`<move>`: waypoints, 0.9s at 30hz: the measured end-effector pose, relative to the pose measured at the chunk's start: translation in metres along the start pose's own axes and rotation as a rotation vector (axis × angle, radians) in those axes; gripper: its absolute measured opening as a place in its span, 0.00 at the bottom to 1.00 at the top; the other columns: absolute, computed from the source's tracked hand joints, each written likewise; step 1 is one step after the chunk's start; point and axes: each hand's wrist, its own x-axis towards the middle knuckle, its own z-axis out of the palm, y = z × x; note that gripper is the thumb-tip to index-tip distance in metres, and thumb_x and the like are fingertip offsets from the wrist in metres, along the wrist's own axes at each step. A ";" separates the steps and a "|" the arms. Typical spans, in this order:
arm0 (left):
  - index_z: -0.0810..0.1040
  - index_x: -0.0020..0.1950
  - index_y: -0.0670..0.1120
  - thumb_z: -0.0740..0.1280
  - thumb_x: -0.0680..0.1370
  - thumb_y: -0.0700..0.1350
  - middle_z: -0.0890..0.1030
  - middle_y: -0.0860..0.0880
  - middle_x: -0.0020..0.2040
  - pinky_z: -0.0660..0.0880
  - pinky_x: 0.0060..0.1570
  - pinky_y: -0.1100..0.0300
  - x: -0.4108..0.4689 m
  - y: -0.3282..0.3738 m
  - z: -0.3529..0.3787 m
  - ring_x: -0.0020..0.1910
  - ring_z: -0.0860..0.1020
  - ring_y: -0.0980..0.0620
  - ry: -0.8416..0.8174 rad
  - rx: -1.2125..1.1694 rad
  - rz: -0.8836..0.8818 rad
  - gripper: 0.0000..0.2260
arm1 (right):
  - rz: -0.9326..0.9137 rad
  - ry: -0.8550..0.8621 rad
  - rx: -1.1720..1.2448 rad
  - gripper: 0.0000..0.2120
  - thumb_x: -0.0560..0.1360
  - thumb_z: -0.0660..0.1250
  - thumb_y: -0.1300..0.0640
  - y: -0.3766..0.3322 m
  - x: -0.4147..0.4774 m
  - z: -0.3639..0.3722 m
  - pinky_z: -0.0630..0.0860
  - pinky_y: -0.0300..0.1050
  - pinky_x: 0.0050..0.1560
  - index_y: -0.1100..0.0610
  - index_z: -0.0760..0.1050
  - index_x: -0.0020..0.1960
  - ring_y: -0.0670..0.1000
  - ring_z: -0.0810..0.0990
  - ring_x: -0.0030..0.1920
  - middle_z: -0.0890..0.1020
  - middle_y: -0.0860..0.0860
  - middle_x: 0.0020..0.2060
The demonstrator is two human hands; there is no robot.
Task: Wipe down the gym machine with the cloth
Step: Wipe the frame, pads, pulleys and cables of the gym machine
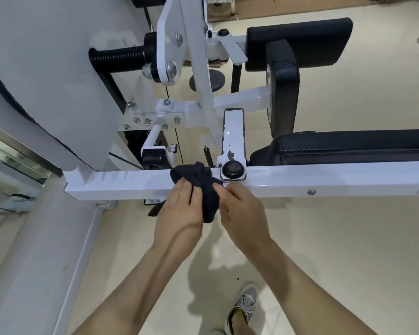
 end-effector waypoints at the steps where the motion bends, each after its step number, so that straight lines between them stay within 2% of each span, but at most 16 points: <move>1: 0.78 0.59 0.37 0.73 0.66 0.34 0.79 0.39 0.57 0.79 0.47 0.52 -0.002 0.007 0.001 0.59 0.76 0.39 0.008 0.004 0.008 0.21 | 0.032 0.041 0.027 0.13 0.72 0.65 0.67 0.008 -0.003 -0.006 0.78 0.51 0.32 0.63 0.81 0.55 0.59 0.79 0.36 0.80 0.56 0.40; 3: 0.80 0.54 0.41 0.76 0.63 0.36 0.79 0.43 0.52 0.76 0.34 0.57 -0.005 0.016 0.000 0.52 0.79 0.43 -0.008 0.031 0.055 0.20 | 0.117 0.076 0.049 0.12 0.74 0.63 0.64 0.021 -0.007 -0.019 0.77 0.48 0.36 0.61 0.82 0.54 0.59 0.79 0.39 0.80 0.55 0.41; 4: 0.80 0.53 0.43 0.76 0.62 0.37 0.79 0.45 0.52 0.75 0.32 0.57 -0.005 0.020 -0.001 0.50 0.79 0.45 -0.021 0.045 0.087 0.21 | 0.122 0.114 0.008 0.11 0.74 0.65 0.65 0.026 -0.009 -0.025 0.76 0.46 0.36 0.61 0.82 0.53 0.58 0.79 0.37 0.79 0.55 0.40; 6: 0.78 0.59 0.46 0.76 0.61 0.39 0.77 0.46 0.55 0.77 0.37 0.57 -0.004 0.023 -0.003 0.50 0.78 0.47 -0.039 0.088 0.170 0.27 | 0.120 0.224 -0.069 0.11 0.72 0.68 0.69 0.036 -0.010 -0.038 0.73 0.42 0.38 0.62 0.83 0.53 0.56 0.78 0.36 0.78 0.55 0.39; 8: 0.70 0.71 0.48 0.74 0.64 0.41 0.75 0.48 0.61 0.77 0.48 0.57 -0.004 0.023 -0.005 0.56 0.76 0.48 -0.052 0.126 0.196 0.36 | 0.157 0.368 -0.105 0.11 0.73 0.66 0.66 0.042 -0.002 -0.049 0.71 0.40 0.39 0.60 0.82 0.53 0.55 0.77 0.39 0.78 0.54 0.41; 10: 0.60 0.76 0.50 0.70 0.69 0.43 0.69 0.49 0.67 0.74 0.54 0.57 -0.005 0.023 -0.005 0.62 0.71 0.49 -0.068 0.136 0.177 0.37 | 0.170 0.473 -0.115 0.13 0.74 0.61 0.62 0.041 0.012 -0.050 0.71 0.42 0.42 0.60 0.82 0.53 0.55 0.75 0.44 0.77 0.53 0.44; 12: 0.57 0.77 0.50 0.66 0.73 0.42 0.65 0.51 0.70 0.72 0.55 0.57 -0.007 0.020 -0.004 0.66 0.67 0.50 -0.058 0.079 0.143 0.34 | 0.161 0.423 -0.103 0.14 0.76 0.59 0.62 0.031 0.020 -0.037 0.72 0.43 0.49 0.61 0.81 0.55 0.56 0.76 0.50 0.79 0.55 0.48; 15: 0.57 0.77 0.49 0.62 0.75 0.42 0.61 0.52 0.73 0.71 0.59 0.57 -0.006 0.016 -0.003 0.70 0.63 0.51 -0.078 0.018 0.097 0.31 | 0.129 0.173 -0.135 0.20 0.73 0.60 0.70 0.019 0.016 -0.013 0.73 0.52 0.61 0.68 0.74 0.65 0.61 0.77 0.58 0.80 0.61 0.55; 18: 0.63 0.74 0.49 0.62 0.74 0.42 0.66 0.50 0.69 0.75 0.55 0.56 -0.004 0.025 -0.002 0.66 0.66 0.49 -0.066 -0.052 0.068 0.28 | -0.011 0.024 -0.302 0.25 0.71 0.63 0.70 0.038 0.007 -0.025 0.70 0.53 0.65 0.65 0.71 0.68 0.59 0.75 0.64 0.79 0.59 0.60; 20: 0.68 0.71 0.49 0.66 0.72 0.43 0.71 0.49 0.66 0.76 0.50 0.57 -0.005 0.042 -0.003 0.61 0.72 0.48 -0.053 -0.052 0.133 0.27 | -0.081 -0.014 -0.477 0.25 0.71 0.65 0.68 0.072 -0.001 -0.054 0.69 0.53 0.65 0.60 0.73 0.68 0.56 0.75 0.65 0.79 0.54 0.62; 22: 0.76 0.66 0.46 0.74 0.65 0.40 0.77 0.46 0.61 0.78 0.43 0.57 -0.010 0.059 -0.003 0.57 0.78 0.47 -0.054 -0.025 0.225 0.29 | 0.071 -0.003 -0.596 0.26 0.69 0.67 0.67 0.105 -0.019 -0.090 0.68 0.55 0.62 0.56 0.74 0.67 0.57 0.75 0.63 0.78 0.49 0.63; 24: 0.79 0.63 0.43 0.75 0.61 0.36 0.80 0.43 0.60 0.79 0.39 0.57 -0.013 0.070 -0.003 0.56 0.79 0.45 -0.038 -0.097 0.253 0.30 | 0.270 0.061 -0.606 0.26 0.68 0.65 0.68 0.113 -0.029 -0.110 0.66 0.57 0.58 0.56 0.74 0.66 0.59 0.75 0.61 0.78 0.49 0.64; 25: 0.78 0.64 0.43 0.74 0.62 0.35 0.79 0.43 0.61 0.79 0.40 0.56 -0.013 0.075 -0.003 0.58 0.79 0.45 -0.035 -0.120 0.252 0.30 | 0.323 0.108 -0.603 0.24 0.69 0.63 0.67 0.104 -0.026 -0.104 0.67 0.56 0.57 0.57 0.76 0.64 0.59 0.75 0.60 0.79 0.50 0.63; 27: 0.75 0.67 0.44 0.70 0.67 0.36 0.76 0.45 0.64 0.77 0.47 0.57 -0.009 0.083 -0.001 0.61 0.75 0.46 -0.046 -0.146 0.240 0.28 | 0.256 0.102 -0.529 0.21 0.70 0.59 0.60 0.070 -0.012 -0.066 0.68 0.53 0.55 0.56 0.77 0.61 0.58 0.76 0.58 0.80 0.51 0.61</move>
